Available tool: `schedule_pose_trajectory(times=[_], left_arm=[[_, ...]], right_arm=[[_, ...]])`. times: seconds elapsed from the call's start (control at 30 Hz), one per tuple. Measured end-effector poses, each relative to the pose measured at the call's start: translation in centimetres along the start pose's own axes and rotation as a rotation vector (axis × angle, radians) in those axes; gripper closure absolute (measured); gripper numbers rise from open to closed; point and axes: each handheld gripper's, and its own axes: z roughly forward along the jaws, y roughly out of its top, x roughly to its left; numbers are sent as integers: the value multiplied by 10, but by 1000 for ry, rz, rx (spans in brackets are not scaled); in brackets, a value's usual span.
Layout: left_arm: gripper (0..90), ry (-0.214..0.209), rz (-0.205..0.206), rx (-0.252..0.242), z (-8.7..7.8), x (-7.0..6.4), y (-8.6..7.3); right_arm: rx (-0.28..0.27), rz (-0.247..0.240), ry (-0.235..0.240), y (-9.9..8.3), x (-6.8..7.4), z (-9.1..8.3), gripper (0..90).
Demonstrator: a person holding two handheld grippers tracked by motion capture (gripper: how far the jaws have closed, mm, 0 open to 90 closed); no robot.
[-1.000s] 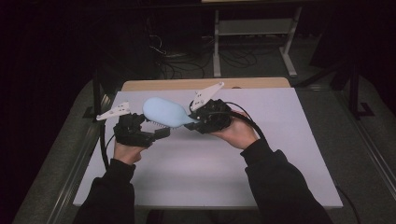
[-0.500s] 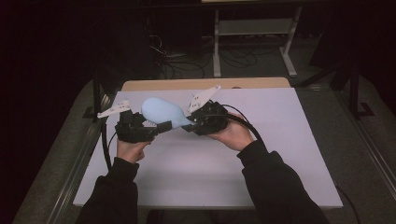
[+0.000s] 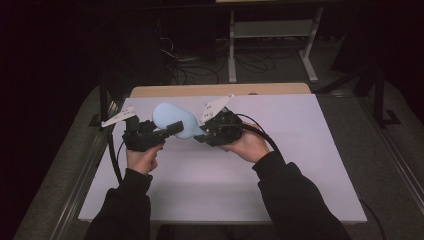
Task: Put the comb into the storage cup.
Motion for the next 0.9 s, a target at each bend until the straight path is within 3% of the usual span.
schedule_pose_trajectory(times=[0.2,0.37,0.73,0.9], left_arm=[[424,1,-39,-24,1,-2,2],[440,-1,-41,-26,4,-2,2],[479,-10,-8,8,12,-5,7],[498,-26,3,7,14,-6,9]], right_arm=[[13,-9,2,-2,2,7,691],[10,0,-3,-5,1,9,692],[-6,37,-10,-12,-2,11,691],[-37,71,5,-16,-3,13,688]])
